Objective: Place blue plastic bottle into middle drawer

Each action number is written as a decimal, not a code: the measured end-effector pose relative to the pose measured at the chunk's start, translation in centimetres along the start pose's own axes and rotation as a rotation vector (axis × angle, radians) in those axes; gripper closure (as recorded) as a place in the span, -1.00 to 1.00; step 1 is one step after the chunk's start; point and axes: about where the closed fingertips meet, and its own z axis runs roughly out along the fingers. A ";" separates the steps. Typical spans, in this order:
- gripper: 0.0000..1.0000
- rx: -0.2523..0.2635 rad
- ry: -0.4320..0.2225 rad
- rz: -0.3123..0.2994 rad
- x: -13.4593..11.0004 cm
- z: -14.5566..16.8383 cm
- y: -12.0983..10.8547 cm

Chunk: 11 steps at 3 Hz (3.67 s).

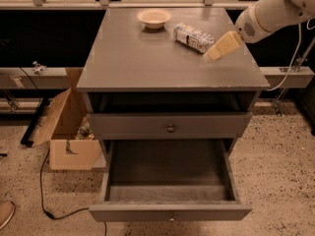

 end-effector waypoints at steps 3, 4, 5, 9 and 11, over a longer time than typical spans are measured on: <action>-1.00 0.066 -0.041 0.087 -4.0 7.1 -4.4; -1.00 0.064 -0.039 0.096 -5.2 9.2 -4.7; -1.00 0.045 -0.022 0.103 -5.7 11.4 -4.4; 0.44 -0.028 -0.047 0.047 -7.0 13.9 -2.0; 1.00 -0.093 -0.214 -0.134 -8.0 5.0 3.3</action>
Offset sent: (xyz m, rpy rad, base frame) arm 0.1081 0.0122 -0.0113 0.0784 -0.0574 -0.1443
